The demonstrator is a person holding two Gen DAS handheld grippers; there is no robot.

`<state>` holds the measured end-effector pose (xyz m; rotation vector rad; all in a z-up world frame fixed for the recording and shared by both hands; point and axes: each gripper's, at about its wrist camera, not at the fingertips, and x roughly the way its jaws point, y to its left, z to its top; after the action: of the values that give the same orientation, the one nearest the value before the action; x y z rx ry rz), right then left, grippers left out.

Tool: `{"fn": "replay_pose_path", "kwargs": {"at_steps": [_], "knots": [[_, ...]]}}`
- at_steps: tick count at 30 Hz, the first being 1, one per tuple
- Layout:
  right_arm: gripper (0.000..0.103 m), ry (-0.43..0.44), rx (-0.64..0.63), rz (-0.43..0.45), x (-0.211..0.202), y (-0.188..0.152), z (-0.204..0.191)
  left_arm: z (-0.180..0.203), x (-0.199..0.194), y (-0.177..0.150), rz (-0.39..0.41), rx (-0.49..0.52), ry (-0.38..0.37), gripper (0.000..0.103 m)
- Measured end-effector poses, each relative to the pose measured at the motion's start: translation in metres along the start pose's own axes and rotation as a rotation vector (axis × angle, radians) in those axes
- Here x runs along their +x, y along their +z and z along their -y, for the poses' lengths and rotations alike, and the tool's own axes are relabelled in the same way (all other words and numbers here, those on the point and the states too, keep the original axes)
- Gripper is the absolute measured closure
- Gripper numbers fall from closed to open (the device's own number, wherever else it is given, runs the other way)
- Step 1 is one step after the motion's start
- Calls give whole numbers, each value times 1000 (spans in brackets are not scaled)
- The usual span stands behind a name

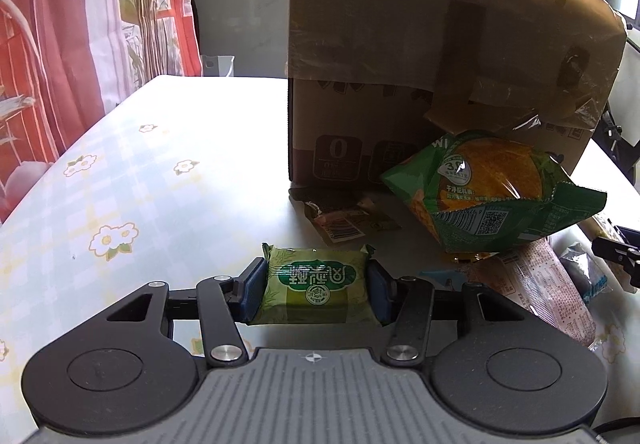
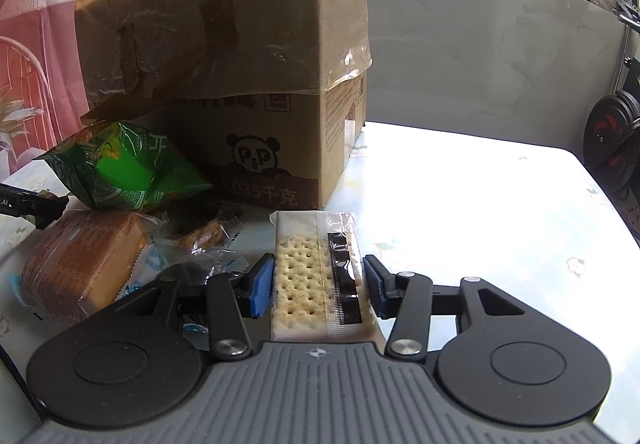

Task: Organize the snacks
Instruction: 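Lift both snacks over the box and open both grippers to drop them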

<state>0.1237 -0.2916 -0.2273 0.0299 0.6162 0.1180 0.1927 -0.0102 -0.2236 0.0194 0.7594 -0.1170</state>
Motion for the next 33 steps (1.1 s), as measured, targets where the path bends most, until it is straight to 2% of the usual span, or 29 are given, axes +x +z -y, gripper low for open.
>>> {"fn": "replay_pose_path", "kwargs": {"at_steps": [10,16,23,29,33], "knots": [[54,-6,-1,31,-23,5,-11,-14,-32,23,103,-59,1,48],[54,26,43,124,-50,28,-18,-9,-52,45,194,-32,-28,48],[54,83,19,268,-76,88,-30,0,-89,93,369,9,-45,47],[54,120,-12,332,-72,156,-37,16,-101,157,485,79,-109,47],[54,116,-19,324,-50,197,-40,37,-89,190,512,134,-165,47]]}}
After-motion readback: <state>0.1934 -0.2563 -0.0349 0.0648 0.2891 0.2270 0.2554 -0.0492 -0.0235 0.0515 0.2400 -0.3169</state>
